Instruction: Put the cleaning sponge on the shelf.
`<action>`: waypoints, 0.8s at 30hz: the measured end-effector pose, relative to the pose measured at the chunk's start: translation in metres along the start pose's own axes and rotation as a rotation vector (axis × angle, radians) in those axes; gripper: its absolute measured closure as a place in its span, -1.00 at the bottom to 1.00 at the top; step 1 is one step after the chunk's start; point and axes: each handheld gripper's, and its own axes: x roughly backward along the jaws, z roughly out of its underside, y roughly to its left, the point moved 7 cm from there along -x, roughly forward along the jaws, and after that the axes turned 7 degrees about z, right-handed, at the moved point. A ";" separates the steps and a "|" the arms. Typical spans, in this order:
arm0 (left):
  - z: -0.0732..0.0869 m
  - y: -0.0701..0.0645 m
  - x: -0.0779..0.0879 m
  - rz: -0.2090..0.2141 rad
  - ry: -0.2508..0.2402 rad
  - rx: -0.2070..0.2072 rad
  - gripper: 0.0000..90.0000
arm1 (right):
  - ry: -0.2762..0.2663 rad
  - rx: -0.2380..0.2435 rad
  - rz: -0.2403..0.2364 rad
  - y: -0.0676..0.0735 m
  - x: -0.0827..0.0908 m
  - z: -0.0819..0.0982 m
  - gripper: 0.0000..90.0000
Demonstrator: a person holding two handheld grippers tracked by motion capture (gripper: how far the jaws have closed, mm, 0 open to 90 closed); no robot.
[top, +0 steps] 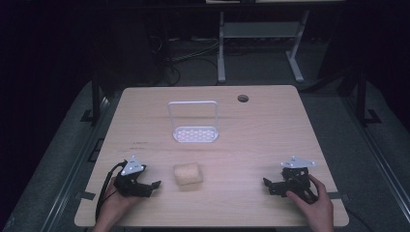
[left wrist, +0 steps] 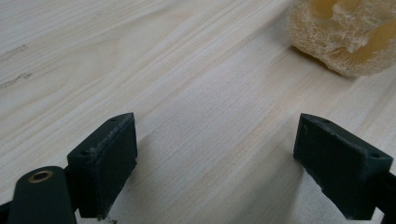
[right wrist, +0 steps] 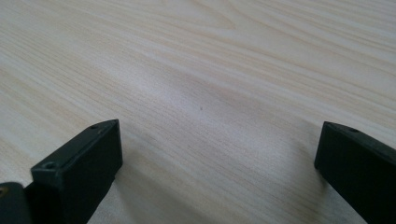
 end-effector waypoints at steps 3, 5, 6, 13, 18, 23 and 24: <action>0.000 0.000 0.000 0.003 0.001 -0.003 -0.71 | 0.000 0.000 0.000 0.000 0.000 0.000 -0.99; 0.000 0.001 0.000 0.006 0.000 -0.007 -0.71 | -0.001 0.000 0.000 0.000 0.000 0.000 -0.99; 0.000 0.001 0.001 0.007 -0.001 -0.008 -0.70 | 0.000 0.000 0.000 0.000 0.000 0.000 -0.99; 0.000 0.001 0.002 0.020 0.009 -0.008 -0.69 | 0.001 0.000 0.001 0.000 0.000 0.000 -0.99; -0.002 -0.001 0.003 0.032 0.017 -0.014 -0.68 | -0.001 0.002 0.000 0.000 0.000 0.000 -0.99; -0.005 -0.002 0.005 0.041 0.015 -0.023 -0.68 | -0.001 0.003 -0.001 0.000 0.000 0.000 -0.99; -0.005 -0.002 0.005 0.043 0.017 -0.025 -0.68 | -0.002 0.004 -0.001 0.000 -0.001 -0.001 -0.99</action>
